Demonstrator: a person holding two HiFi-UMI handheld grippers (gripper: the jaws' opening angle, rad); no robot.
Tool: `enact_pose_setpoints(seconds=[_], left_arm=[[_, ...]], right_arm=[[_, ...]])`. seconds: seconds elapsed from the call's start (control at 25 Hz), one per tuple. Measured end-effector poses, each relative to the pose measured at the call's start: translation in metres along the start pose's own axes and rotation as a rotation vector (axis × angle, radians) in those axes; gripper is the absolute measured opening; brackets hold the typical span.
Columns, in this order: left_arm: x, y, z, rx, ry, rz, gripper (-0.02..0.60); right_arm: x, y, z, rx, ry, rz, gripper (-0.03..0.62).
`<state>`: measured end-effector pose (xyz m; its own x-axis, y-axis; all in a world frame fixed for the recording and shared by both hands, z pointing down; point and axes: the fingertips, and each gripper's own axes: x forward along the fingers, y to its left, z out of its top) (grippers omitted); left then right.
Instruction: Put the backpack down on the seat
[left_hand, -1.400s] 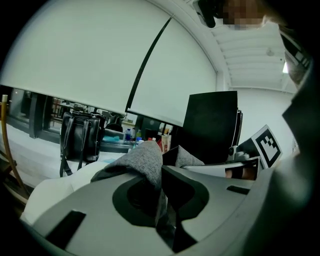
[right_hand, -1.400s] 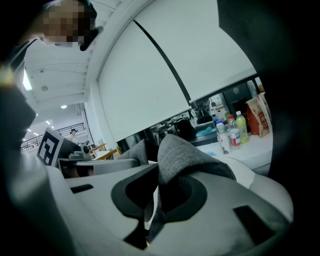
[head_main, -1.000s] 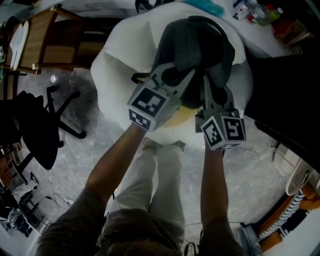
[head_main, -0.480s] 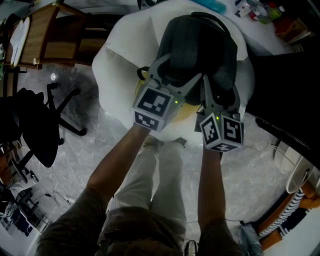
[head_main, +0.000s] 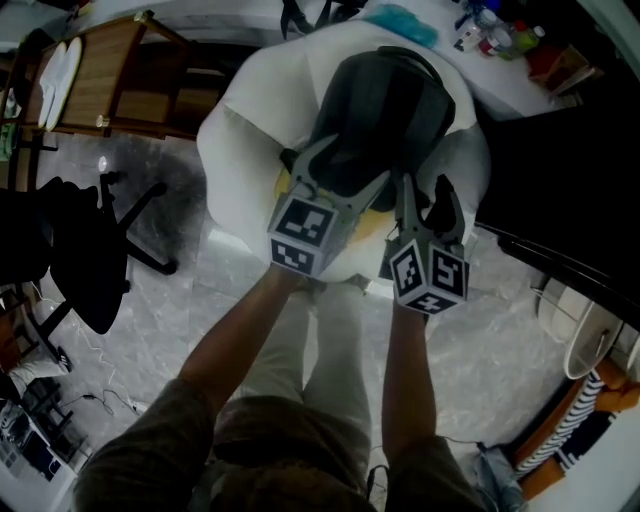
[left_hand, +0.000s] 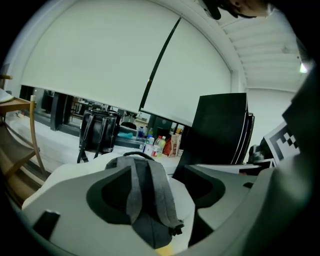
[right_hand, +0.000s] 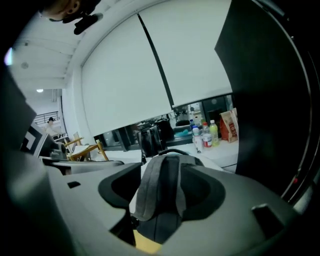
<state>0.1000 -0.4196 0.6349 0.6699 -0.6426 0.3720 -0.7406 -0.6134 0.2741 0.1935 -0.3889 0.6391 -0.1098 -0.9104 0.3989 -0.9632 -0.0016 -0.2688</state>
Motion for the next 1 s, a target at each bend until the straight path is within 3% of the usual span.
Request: enact_pose_setpoints(seconds=[0.08, 0.16, 0.2, 0.64, 0.84, 1.0], left_arm=[[-0.014, -0.010, 0.009, -0.011, -0.004, -0.014, 0.226], [-0.030, -0.021, 0.019, -0.024, -0.008, -0.027, 0.062], [-0.038, -0.028, 0.024, -0.027, 0.000, -0.033, 0.000], [-0.151, -0.097, 0.095, -0.094, 0.061, -0.054, 0.000], [-0.208, -0.132, 0.133, -0.031, 0.048, -0.130, 0.000], [-0.244, -0.164, 0.154, 0.022, 0.045, -0.250, 0.000]], right_arm=[[-0.011, 0.015, 0.005, 0.003, 0.005, 0.043, 0.191], [-0.025, 0.032, 0.014, 0.010, 0.000, 0.092, 0.033], [-0.034, 0.041, 0.019, 0.019, -0.001, 0.121, 0.005], [-0.159, 0.117, 0.089, 0.098, 0.031, 0.241, 0.003], [-0.224, 0.151, 0.127, 0.056, -0.004, 0.379, 0.003], [-0.272, 0.171, 0.155, -0.014, -0.042, 0.500, 0.003]])
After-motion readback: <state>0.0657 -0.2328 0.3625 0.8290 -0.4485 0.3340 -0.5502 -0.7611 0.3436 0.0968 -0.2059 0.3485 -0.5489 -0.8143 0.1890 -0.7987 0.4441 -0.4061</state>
